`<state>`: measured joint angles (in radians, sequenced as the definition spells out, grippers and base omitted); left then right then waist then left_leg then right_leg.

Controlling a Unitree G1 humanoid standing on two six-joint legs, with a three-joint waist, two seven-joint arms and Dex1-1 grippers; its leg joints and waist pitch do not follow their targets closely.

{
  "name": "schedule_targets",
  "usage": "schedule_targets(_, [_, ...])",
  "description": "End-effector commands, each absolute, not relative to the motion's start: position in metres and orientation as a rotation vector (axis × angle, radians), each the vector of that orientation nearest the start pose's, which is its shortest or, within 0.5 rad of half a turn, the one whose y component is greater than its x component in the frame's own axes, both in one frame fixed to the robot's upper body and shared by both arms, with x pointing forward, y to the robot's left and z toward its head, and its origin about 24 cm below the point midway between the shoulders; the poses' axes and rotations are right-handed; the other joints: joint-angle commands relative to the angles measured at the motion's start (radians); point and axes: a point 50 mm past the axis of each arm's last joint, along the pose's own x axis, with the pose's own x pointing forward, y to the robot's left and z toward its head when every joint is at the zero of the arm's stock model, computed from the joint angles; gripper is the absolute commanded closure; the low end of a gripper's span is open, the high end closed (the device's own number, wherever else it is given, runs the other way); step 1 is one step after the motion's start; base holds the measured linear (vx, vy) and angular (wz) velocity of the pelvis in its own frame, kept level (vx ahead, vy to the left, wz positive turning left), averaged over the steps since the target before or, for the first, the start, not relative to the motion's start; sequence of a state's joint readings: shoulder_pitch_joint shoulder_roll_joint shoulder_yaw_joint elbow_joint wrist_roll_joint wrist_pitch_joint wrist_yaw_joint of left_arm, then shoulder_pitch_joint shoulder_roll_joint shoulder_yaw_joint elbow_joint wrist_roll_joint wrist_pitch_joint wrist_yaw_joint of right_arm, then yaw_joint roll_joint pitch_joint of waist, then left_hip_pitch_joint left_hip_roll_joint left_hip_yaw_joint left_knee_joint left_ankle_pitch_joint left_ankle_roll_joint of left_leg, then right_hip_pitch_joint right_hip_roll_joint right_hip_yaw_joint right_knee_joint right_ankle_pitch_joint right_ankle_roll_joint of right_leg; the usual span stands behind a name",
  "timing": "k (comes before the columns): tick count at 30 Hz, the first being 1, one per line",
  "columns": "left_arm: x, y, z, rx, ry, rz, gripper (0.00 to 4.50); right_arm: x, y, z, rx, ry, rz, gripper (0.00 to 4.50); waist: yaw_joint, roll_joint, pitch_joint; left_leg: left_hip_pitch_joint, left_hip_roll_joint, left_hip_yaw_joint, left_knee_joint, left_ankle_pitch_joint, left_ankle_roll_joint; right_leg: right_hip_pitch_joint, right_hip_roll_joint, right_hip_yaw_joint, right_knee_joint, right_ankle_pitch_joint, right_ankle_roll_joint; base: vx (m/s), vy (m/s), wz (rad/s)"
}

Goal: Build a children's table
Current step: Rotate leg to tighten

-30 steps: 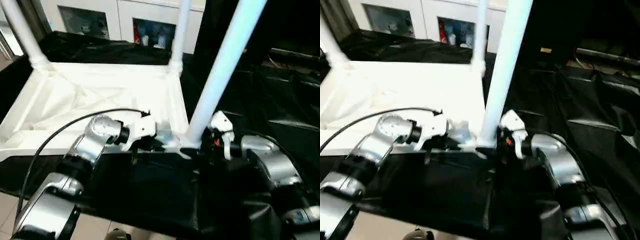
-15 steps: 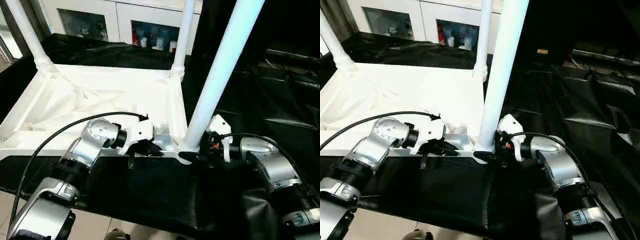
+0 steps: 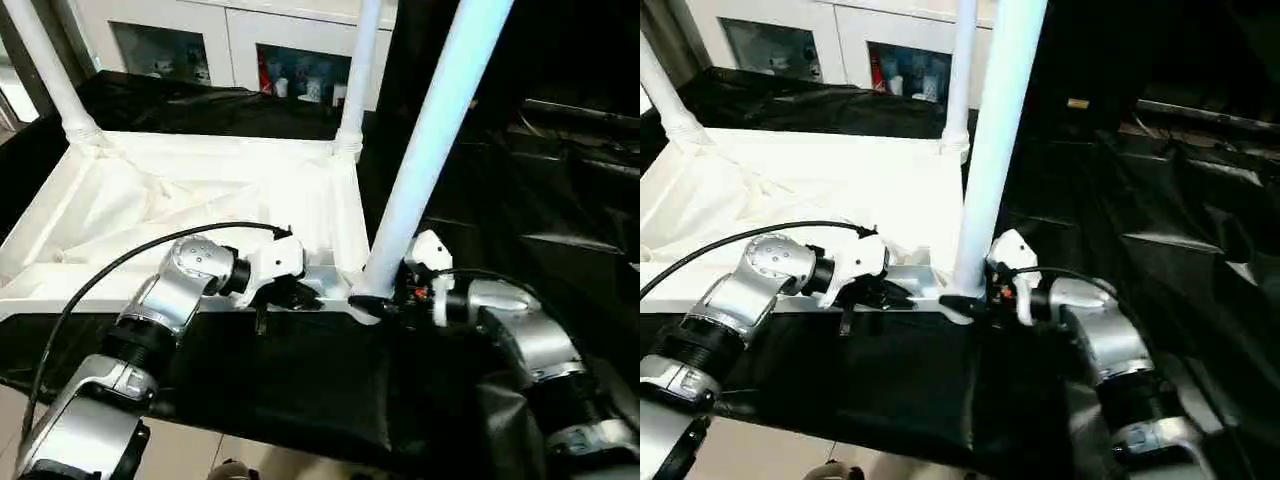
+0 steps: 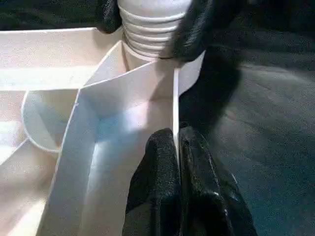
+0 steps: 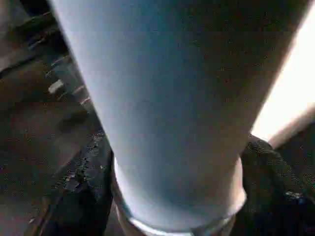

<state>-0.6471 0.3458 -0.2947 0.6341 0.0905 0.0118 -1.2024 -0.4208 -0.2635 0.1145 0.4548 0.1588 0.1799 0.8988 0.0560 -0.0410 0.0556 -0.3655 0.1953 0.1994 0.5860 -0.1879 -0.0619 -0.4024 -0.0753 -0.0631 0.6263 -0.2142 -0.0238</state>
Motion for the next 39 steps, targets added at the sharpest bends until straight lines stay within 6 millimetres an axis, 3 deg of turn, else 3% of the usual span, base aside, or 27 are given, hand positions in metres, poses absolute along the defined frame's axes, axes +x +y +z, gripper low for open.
schedule_targets(1, [0.326, 0.114, 0.054, 0.492, 0.413, -1.326, 4.5, 0.312, -0.14, 0.029, -0.041, 0.336, 0.834, 1.63, -0.002, 0.004, -0.054, 0.014, 0.044, -0.021, -0.068, -0.174, 0.024, 0.051, -0.075, 0.053, -0.079, -0.115, -0.24, 0.0, 0.0, 0.0])
schedule_targets(2, [0.334, 0.109, 0.052, 0.47, 0.425, -1.213, 4.5, 0.315, -0.138, 0.018, -0.004, 0.375, 0.687, 1.63, -0.004, 0.004, -0.052, 0.014, 0.045, -0.022, -0.07, -0.187, 0.018, 0.05, -0.075, 0.053, -0.082, -0.143, -0.233, 0.0, 0.0, 0.0])
schedule_targets(5, [0.347, 0.095, 0.051, 0.424, 0.42, -1.038, 4.5, 0.317, -0.128, 0.004, 0.047, 0.424, 0.508, 1.7, -0.009, 0.004, -0.048, 0.02, 0.044, -0.025, -0.074, -0.244, -0.02, 0.045, -0.077, 0.055, -0.094, -0.257, -0.2, 0.0, 0.0, 0.0])
schedule_targets(8, [0.351, 0.083, 0.051, 0.395, 0.415, -0.964, 4.5, 0.318, -0.119, -0.001, 0.074, 0.439, 0.429, 1.71, -0.008, 0.006, -0.044, 0.032, 0.041, -0.023, -0.074, -0.288, -0.019, 0.033, -0.078, 0.058, -0.11, -0.331, -0.175, 0.0, 0.0, 0.0])
schedule_targets(10, [0.353, 0.07, 0.052, 0.39, 0.402, -0.935, 4.5, 0.319, -0.107, -0.002, 0.083, 0.442, 0.41, 1.71, -0.008, 0.008, -0.044, 0.032, 0.041, -0.029, -0.081, -0.306, -0.021, 0.039, -0.077, 0.054, -0.115, -0.363, -0.157, 0.0, 0.0, 0.0])
schedule_targets(15, [0.352, 0.053, 0.053, 0.416, 0.376, -0.963, 4.5, 0.319, -0.087, 0.003, 0.033, 0.387, 0.491, 1.71, -0.005, 0.011, -0.049, 0.024, 0.041, -0.027, -0.082, -0.255, -0.001, 0.046, -0.076, 0.056, -0.107, -0.24, -0.17, 0.0, 0.0, 0.0])
schedule_targets(16, [0.352, 0.053, 0.053, 0.421, 0.376, -0.972, 4.5, 0.319, -0.086, 0.004, 0.034, 0.383, 0.515, 1.03, -0.004, 0.01, -0.049, 0.026, 0.041, -0.026, -0.082, -0.256, 0.007, 0.046, -0.076, 0.056, -0.106, -0.231, -0.174, 0.0, 0.0, 0.0])
schedule_targets(20, [0.349, 0.057, 0.053, 0.441, 0.356, -1.028, 4.5, 0.321, -0.088, 0.009, 0.037, 0.36, 0.553, 0.81, -0.003, 0.009, -0.05, 0.023, 0.042, -0.026, -0.082, -0.251, 0.018, 0.048, -0.078, 0.056, -0.107, -0.238, -0.175, 0.0, 0.0, 0.0])
schedule_targets(24, [0.342, 0.069, 0.05, 0.456, 0.359, -1.132, 4.5, 0.321, -0.104, 0.021, 0.004, 0.303, 0.669, 0.81, -0.002, 0.005, -0.049, 0.021, 0.042, -0.025, -0.081, -0.251, 0.032, 0.048, -0.079, 0.055, -0.11, -0.263, -0.17, 0.0, 0.0, 0.0])
schedule_targets(27, [0.333, 0.079, 0.05, 0.466, 0.343, -1.262, 4.5, 0.317, -0.119, 0.03, -0.052, 0.271, 0.79, 0.81, 0.003, 0.004, -0.05, 0.015, 0.043, -0.026, -0.079, -0.21, 0.056, 0.056, -0.079, 0.055, -0.105, -0.209, -0.174, 0.0, 0.0, 0.0])
schedule_targets(29, [0.328, 0.085, 0.049, 0.453, 0.361, -1.324, 4.5, 0.314, -0.126, 0.035, -0.065, 0.26, 0.851, 0.81, -0.002, 0.007, -0.052, 0.011, 0.044, -0.025, -0.078, -0.184, 0.065, 0.059, -0.079, 0.054, -0.097, -0.156, -0.197, 0.0, 0.0, 0.0])
schedule_targets(30, [0.322, 0.092, 0.049, 0.454, 0.367, -1.392, 4.5, 0.309, -0.133, 0.04, -0.085, 0.269, 0.936, 0.81, 0.002, 0.01, -0.056, 0.018, 0.045, -0.023, -0.074, -0.16, 0.07, 0.058, -0.077, 0.055, -0.092, -0.102, -0.218, 0.0, 0.0, 0.0])
schedule_targets(31, [0.319, 0.094, 0.049, 0.457, 0.368, -1.419, 4.5, 0.307, -0.136, 0.041, -0.095, 0.278, 0.97, 0.81, 0.001, 0.009, -0.057, 0.012, 0.045, -0.023, -0.073, -0.125, 0.084, 0.064, -0.075, 0.054, -0.081, -0.035, -0.237, 0.0, 0.0, 0.0])
schedule_targets(34, [0.314, 0.102, 0.052, 0.465, 0.361, -1.484, 4.5, 0.301, -0.144, 0.046, -0.136, 0.292, 1.064, 0.81, 0.004, 0.015, -0.057, 0.017, 0.047, -0.017, -0.069, -0.103, 0.108, 0.06, -0.07, 0.053, -0.071, 0.055, -0.271, 0.0, 0.0, 0.0])
schedule_targets(37, [0.311, 0.111, 0.055, 0.448, 0.375, -1.527, 4.5, 0.297, -0.151, 0.051, -0.143, 0.311, 1.149, 0.81, 0.011, 0.014, -0.06, 0.013, 0.048, -0.016, -0.063, -0.069, 0.124, 0.064, -0.072, 0.051, -0.062, 0.113, -0.286, 0.0, 0.0, 0.0])
schedule_targets(39, [0.31, 0.113, 0.056, 0.453, 0.383, -1.537, 4.5, 0.295, -0.153, 0.052, -0.15, 0.32, 1.176, 0.81, 0.013, 0.014, -0.06, 0.012, 0.047, -0.015, -0.062, -0.073, 0.128, 0.062, -0.071, 0.05, -0.062, 0.103, -0.287, 0.0, 0.0, 0.0])
